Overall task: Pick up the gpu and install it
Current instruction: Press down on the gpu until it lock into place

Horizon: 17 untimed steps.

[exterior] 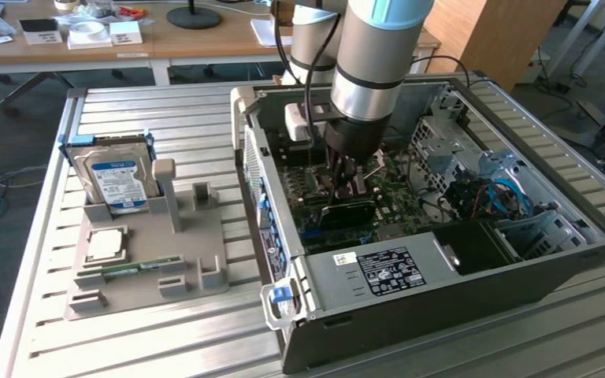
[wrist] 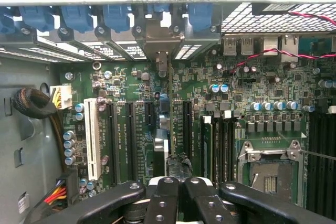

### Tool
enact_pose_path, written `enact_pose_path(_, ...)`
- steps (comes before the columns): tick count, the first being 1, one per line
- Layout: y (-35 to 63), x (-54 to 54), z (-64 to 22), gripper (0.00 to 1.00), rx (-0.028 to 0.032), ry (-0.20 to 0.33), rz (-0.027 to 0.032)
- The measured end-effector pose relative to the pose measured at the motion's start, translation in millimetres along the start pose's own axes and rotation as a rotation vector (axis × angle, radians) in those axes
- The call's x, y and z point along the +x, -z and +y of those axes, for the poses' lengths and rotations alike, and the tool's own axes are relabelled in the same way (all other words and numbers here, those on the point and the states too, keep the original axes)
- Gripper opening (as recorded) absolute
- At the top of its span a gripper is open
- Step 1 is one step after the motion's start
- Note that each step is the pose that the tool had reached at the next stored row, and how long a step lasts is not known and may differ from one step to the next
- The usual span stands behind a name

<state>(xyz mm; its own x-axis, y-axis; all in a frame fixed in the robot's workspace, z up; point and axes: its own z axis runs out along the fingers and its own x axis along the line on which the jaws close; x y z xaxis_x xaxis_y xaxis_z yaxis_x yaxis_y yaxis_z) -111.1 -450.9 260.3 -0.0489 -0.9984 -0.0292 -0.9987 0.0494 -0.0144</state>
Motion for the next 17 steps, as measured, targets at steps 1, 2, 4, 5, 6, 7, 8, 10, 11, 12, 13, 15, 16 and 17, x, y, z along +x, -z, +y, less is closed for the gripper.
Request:
enact_pose_path(1, 0.6, -0.1, 0.0, 0.11, 0.0003, 0.0, -0.0006)
enact_pose_path(2, 1.4, -0.1, 0.0, 0.11, 0.0007, 0.0, -0.0014)
enact_pose_path(4, 5.2, -0.1, 0.0, 0.11, -0.0001, 0.0, 0.0004)
enact_pose_path(5, 7.0, -0.2, -0.1, 0.11, 0.0001, 0.0, 0.0001)
enact_pose_path(6, 9.0, -0.2, -0.1, 0.11, 0.0, 0.0, 0.0002)
enact_pose_path(7, 10.8, -0.3, -0.1, 0.11, 0.0, 0.0, 0.0004)
enact_pose_path(8, 12.8, -0.3, -0.2, 0.11, -0.0001, 0.0, 0.0004)
enact_pose_path(10, 17.4, -0.4, -0.2, 0.11, 0.0, 0.0, 0.0003)
enact_pose_path(11, 20.2, -0.5, -0.3, 0.11, -0.0001, 0.0, 0.0004)
enact_pose_path(12, 22.9, -0.6, -0.3, 0.11, -0.0001, 0.0, 0.0003)
enact_pose_path(13, 25.9, -0.7, -0.3, 0.11, -0.0001, 0.0, 0.0004)
enact_pose_path(15, 32.3, -0.9, -0.5, 0.11, -0.0001, 0.0, 0.0004)
enact_pose_path(16, 35.4, -1.0, -0.5, 0.11, -0.0001, 0.0, 0.0004)
enact_pose_path(17, 39.0, -1.1, -0.6, 0.11, 0.0, 0.0, 0.0003)
